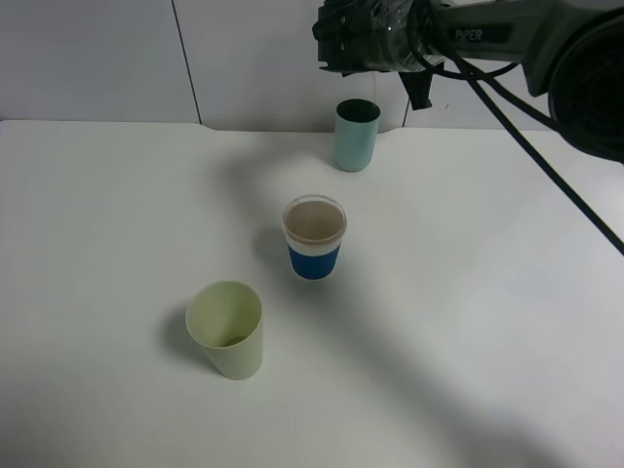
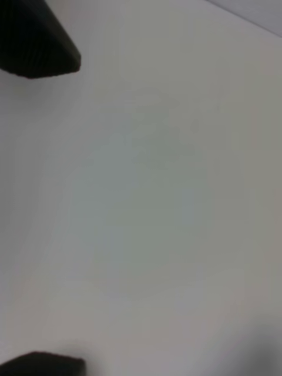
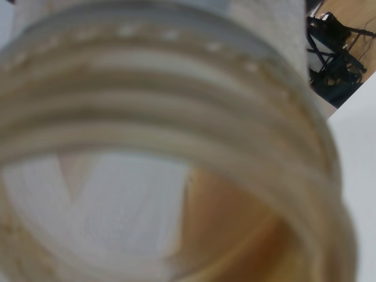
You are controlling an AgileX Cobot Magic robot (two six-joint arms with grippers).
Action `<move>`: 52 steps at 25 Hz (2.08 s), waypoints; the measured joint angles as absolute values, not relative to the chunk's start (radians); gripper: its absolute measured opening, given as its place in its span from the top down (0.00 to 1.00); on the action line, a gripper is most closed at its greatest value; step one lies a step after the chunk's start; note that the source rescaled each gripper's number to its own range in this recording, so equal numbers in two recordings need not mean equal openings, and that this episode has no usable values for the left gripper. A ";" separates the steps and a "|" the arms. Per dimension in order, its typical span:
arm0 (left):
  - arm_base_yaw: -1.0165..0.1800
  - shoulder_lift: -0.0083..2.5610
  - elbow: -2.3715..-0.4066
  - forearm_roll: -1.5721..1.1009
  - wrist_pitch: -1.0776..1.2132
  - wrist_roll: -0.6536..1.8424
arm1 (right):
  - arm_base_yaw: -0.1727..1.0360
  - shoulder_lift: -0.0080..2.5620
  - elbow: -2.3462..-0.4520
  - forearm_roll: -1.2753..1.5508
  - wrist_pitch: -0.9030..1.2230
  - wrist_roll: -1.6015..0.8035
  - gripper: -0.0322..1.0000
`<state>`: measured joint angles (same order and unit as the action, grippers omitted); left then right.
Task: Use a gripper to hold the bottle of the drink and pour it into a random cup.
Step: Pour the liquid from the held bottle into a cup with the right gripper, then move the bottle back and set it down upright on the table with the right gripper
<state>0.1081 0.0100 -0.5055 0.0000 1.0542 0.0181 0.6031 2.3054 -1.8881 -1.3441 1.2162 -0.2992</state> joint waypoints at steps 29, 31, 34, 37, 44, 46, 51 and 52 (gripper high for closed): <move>0.108 0.010 -0.506 0.000 1.054 0.018 | 0.603 2.305 -1.888 -1.371 1.164 -0.289 0.97; 0.108 0.010 -0.506 0.000 1.054 0.018 | 0.603 2.305 -1.888 -1.378 1.162 -0.289 0.97; 0.108 0.010 -0.506 0.000 1.054 0.018 | 0.603 2.305 -1.888 -1.380 1.161 -0.289 0.97; 0.108 0.010 -0.506 0.000 1.054 0.018 | 0.603 2.305 -1.888 -1.380 1.158 -0.300 0.97; 0.108 0.010 -0.506 0.000 1.054 0.018 | 0.603 2.305 -1.888 -1.388 1.153 -0.326 0.97; 0.108 0.010 -0.506 0.000 1.054 0.018 | 0.603 2.305 -1.888 -1.388 1.151 -0.326 0.97; 0.108 0.010 -0.506 0.000 1.054 0.018 | 0.603 2.305 -1.888 -1.389 1.148 -0.328 0.97; 0.108 0.010 -0.506 0.000 1.054 0.018 | 0.603 2.305 -1.888 -1.392 1.148 -0.331 0.97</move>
